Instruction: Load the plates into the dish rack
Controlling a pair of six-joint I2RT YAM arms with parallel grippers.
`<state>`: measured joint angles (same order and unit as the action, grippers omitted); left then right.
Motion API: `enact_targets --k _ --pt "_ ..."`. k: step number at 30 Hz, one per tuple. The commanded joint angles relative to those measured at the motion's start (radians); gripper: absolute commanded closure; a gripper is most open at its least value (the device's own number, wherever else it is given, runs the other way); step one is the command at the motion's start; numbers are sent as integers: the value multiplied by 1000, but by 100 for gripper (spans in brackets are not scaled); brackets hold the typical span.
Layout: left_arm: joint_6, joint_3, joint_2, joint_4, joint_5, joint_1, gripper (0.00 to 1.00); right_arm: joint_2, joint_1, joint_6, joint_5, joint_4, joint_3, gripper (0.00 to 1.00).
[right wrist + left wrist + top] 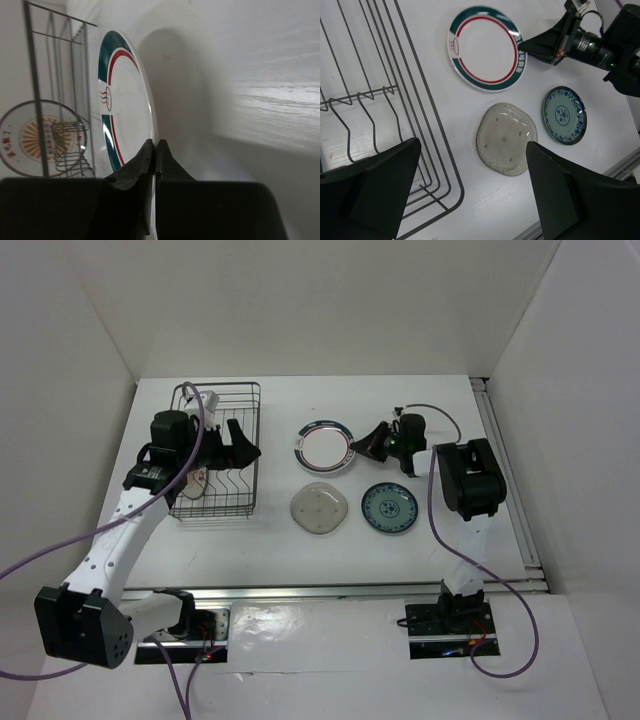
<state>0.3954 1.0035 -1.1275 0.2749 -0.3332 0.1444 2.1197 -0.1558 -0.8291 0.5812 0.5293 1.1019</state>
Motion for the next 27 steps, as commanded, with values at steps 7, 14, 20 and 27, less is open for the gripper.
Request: enact_targets --k 7,14,20,27 --pt "20 66 -117 -79 -116 -17 0 -358 -83 -18 -32 179 -23 100" --pt "20 76 -132 -100 -191 -26 0 -469 -166 65 0 144 -43 100" --pt "39 29 -83 -181 -314 -48 0 -512 -182 88 -9 117 -77 100" --pt "49 20 -83 -204 -326 -57 0 -541 -182 33 63 190 -122 100"
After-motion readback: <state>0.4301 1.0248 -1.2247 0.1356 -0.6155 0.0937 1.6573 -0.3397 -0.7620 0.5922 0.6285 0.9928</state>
